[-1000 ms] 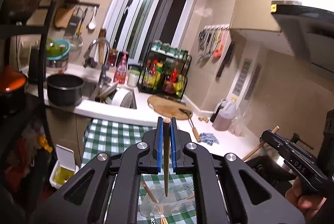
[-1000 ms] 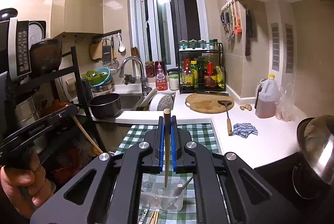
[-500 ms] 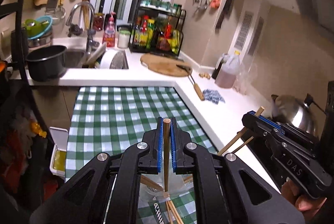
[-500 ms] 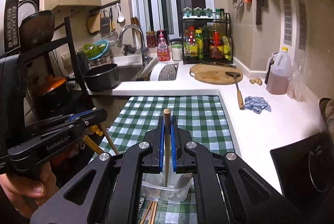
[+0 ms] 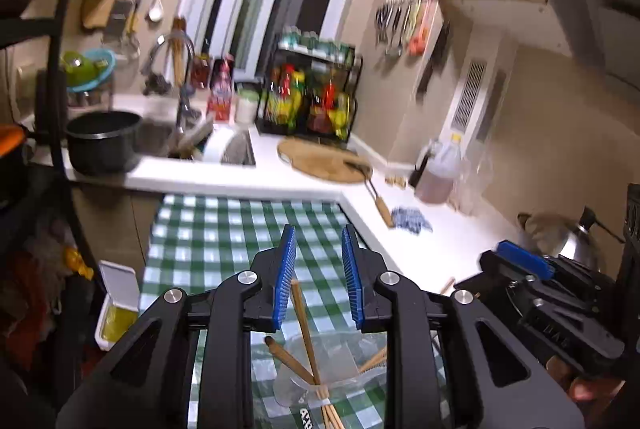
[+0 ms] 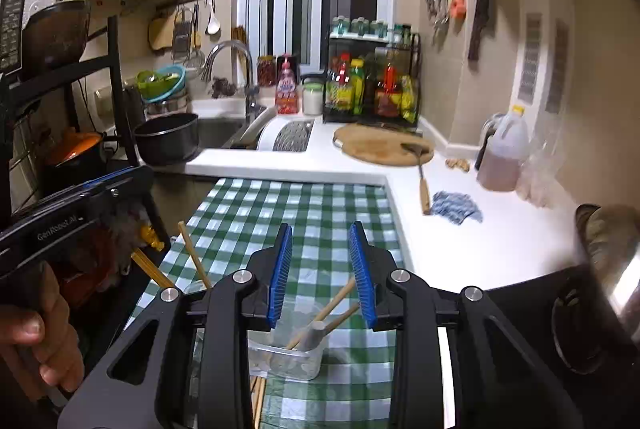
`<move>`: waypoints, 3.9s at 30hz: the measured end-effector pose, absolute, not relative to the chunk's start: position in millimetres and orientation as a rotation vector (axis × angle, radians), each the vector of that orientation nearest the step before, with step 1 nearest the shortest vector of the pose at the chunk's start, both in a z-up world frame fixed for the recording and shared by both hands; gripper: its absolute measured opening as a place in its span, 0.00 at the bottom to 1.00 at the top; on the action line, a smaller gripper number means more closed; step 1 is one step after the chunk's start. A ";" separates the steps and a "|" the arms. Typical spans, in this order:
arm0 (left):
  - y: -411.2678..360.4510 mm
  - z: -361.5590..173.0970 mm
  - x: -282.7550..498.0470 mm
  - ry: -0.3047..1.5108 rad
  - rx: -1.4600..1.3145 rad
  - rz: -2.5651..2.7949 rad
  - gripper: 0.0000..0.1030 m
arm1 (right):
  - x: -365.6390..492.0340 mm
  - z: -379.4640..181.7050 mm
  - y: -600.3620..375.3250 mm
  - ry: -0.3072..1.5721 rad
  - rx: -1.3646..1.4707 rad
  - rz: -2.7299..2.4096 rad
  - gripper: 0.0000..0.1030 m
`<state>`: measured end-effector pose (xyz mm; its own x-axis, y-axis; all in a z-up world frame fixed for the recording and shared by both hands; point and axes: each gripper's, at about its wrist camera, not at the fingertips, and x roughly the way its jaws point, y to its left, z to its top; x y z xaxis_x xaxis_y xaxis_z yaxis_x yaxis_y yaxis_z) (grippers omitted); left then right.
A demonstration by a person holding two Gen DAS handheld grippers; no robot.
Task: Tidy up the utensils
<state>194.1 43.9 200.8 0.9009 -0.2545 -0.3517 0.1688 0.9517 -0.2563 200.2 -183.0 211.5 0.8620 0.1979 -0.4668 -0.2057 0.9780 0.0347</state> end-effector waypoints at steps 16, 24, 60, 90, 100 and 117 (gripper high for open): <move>42.5 196.1 85.6 0.339 -0.129 -0.132 0.22 | 66.3 197.7 -223.1 0.349 0.030 0.280 0.29; 38.3 133.7 24.9 0.444 -0.090 -0.079 0.22 | 31.2 140.0 -221.5 0.446 0.068 0.349 0.10; 36.9 26.8 6.2 0.643 -0.155 -0.061 0.11 | 35.7 -30.7 -159.3 0.907 0.015 0.502 0.15; -23.0 -30.4 37.1 0.779 -0.119 -0.144 0.14 | 46.0 -29.4 -180.7 0.959 -0.062 0.336 0.05; -31.9 -30.1 35.6 0.766 -0.048 -0.115 0.16 | 45.4 -29.9 -180.4 0.957 -0.062 0.337 0.06; -33.0 -38.8 32.6 0.784 -0.001 -0.052 0.23 | 46.2 -29.7 -184.2 0.950 -0.052 0.322 0.06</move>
<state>32.6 -33.0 -38.8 0.7069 -0.0469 -0.7058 0.0462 0.9987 -0.0200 46.2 -184.2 -29.7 0.5377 0.2477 -0.8059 -0.2929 0.9512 0.0969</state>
